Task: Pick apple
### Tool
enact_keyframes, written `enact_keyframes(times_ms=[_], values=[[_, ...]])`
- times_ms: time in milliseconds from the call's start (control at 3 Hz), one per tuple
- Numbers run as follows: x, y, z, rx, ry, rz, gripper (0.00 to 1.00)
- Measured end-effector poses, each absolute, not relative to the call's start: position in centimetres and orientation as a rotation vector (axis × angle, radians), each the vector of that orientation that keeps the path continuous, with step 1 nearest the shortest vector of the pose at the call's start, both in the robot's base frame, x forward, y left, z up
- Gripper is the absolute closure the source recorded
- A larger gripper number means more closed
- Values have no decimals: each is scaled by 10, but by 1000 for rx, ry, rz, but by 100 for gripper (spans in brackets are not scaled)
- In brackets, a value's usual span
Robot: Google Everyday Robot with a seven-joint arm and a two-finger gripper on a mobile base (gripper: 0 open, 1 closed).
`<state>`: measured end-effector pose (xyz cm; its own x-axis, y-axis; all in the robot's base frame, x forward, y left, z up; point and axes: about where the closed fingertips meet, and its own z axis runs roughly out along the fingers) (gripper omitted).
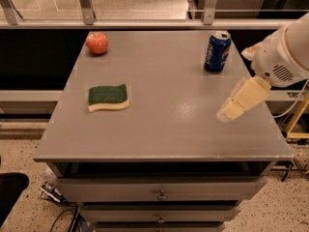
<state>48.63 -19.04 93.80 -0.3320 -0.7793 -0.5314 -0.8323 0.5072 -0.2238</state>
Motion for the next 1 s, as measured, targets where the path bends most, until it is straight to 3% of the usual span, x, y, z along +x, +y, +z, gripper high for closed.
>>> enact_keyframes(times_ms=[667, 1000], values=[[564, -140, 953, -1064, 1841, 313, 0], [601, -115, 978, -945, 1706, 324, 0]])
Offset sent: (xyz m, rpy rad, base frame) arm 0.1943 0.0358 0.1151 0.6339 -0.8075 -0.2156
